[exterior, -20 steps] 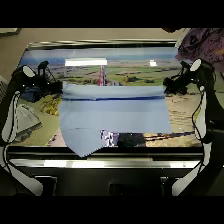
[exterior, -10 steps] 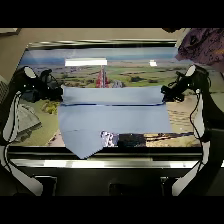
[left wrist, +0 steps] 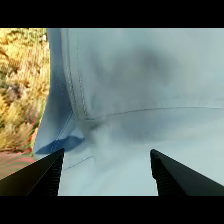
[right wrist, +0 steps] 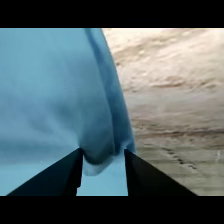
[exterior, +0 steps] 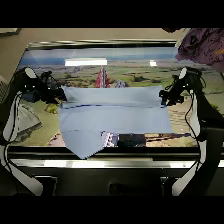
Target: Fold the clothes and pants, and hang the long-sleeved shirts on hangers.
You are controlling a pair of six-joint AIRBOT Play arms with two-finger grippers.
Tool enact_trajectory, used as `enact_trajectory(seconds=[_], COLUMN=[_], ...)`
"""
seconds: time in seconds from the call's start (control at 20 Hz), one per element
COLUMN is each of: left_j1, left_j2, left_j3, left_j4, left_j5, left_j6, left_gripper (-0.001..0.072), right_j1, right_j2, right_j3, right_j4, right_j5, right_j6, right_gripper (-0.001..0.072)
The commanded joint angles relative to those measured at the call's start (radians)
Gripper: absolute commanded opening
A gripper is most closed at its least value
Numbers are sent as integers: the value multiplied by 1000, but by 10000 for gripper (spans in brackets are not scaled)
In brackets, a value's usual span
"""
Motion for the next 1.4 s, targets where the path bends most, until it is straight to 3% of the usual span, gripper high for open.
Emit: enact_trajectory(seconds=[0.0,0.1,0.25,0.35,0.5,0.65,0.8,0.95,1.35], left_j1=[19,56,146,212,306,339,320,282,227], left_j2=[70,150,317,484,751,912,938,931,888], left_j3=[0,-6,-177,-432,-876,-1194,-1358,-1398,-1398], left_j4=[-2,3,8,-3,-163,-357,-478,-488,-468], left_j5=[-7,-13,-5,58,200,286,306,331,343], left_j6=[-22,-25,-28,-2,68,175,262,296,298], left_gripper=[611,612,611,611,611,611,611,611,608], right_j1=[3,-13,-101,-190,-290,-317,-314,-314,-314], right_j2=[35,97,190,267,426,563,649,689,771], right_j3=[0,0,-21,-142,-456,-716,-854,-872,-872], right_j4=[-74,-109,-7,153,383,472,503,517,525], right_j5=[65,69,62,46,-28,-103,-131,-118,-126], right_j6=[-3,-26,-77,-145,-268,-343,-359,-357,-348], right_gripper=[359,359,358,358,358,358,358,357,357])
